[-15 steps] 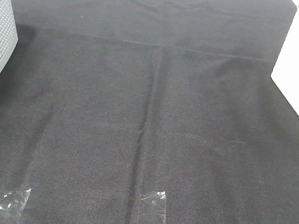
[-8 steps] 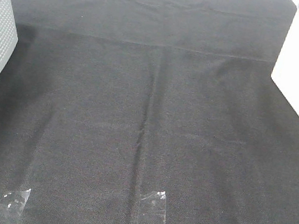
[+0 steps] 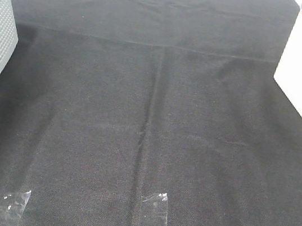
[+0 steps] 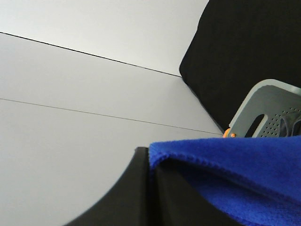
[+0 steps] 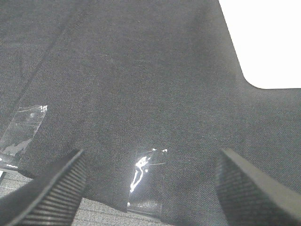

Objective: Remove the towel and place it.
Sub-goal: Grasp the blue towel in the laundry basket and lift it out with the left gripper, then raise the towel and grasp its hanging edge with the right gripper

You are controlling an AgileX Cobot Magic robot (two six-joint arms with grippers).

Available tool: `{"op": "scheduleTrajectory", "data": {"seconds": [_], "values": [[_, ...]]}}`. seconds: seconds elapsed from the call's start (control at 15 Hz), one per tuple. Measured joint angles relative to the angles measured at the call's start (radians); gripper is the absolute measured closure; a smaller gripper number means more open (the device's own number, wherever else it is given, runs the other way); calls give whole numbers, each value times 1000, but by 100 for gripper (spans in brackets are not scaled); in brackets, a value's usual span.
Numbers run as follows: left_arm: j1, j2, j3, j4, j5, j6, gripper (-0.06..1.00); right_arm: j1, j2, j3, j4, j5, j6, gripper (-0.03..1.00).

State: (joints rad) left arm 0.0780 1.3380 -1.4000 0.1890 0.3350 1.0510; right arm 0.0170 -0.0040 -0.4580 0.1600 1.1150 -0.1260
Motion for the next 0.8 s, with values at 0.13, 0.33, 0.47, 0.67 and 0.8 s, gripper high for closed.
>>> {"op": "scheduleTrajectory", "data": {"seconds": [0.13,0.33,0.47,0.67,0.8], "values": [[0,-29,0,-22,0,0,94,0,0,0,0,0,0,23],[0,-81,0,-129,0,0,94,0,0,0,1,0,0,23],[0,-112,0,-210,7,0,94,0,4,0,38,-16,-5,23],[-8,-133,0,-295,62,33,94,0,103,-5,216,-92,-156,23],[-70,-142,0,-311,99,84,94,0,213,-7,393,-163,-342,23]]}}
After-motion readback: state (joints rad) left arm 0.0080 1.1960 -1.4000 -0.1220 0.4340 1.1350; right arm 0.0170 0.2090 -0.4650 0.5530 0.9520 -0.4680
